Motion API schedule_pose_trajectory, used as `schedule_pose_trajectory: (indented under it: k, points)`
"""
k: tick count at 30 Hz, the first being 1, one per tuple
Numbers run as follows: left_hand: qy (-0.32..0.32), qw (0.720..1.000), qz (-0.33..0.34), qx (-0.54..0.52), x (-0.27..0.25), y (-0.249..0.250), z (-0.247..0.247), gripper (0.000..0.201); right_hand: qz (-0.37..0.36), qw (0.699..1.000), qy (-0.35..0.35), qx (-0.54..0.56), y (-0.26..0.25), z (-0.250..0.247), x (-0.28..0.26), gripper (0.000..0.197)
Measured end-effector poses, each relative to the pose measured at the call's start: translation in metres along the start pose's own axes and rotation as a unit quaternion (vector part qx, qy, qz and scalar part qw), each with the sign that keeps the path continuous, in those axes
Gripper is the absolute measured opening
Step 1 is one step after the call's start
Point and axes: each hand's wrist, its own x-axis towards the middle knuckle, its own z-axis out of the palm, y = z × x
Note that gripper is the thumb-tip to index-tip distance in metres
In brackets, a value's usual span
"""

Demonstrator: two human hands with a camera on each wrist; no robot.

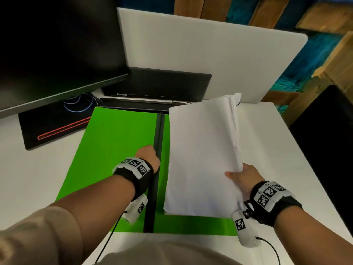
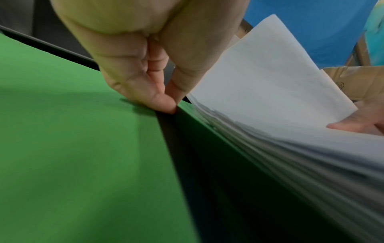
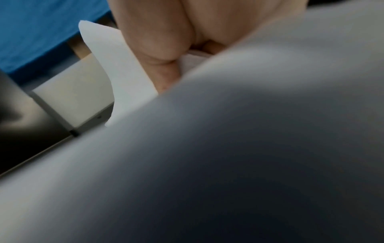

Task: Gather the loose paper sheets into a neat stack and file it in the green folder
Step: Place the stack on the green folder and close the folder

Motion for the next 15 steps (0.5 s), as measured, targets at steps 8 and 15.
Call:
schedule_pose_trajectory:
  k: [8,15]
  points:
    - [-0.034,0.999,-0.013,0.007,0.016,0.052,0.026,0.033,0.039,0.999,-0.018,-0.017,0.013,-0.022,0.035,0.025]
    - [-0.025,0.999,-0.024,-0.034,0.019,0.056,0.032,0.03,0.037,0.996,-0.035,-0.066,0.014,-0.024,0.06,0.037]
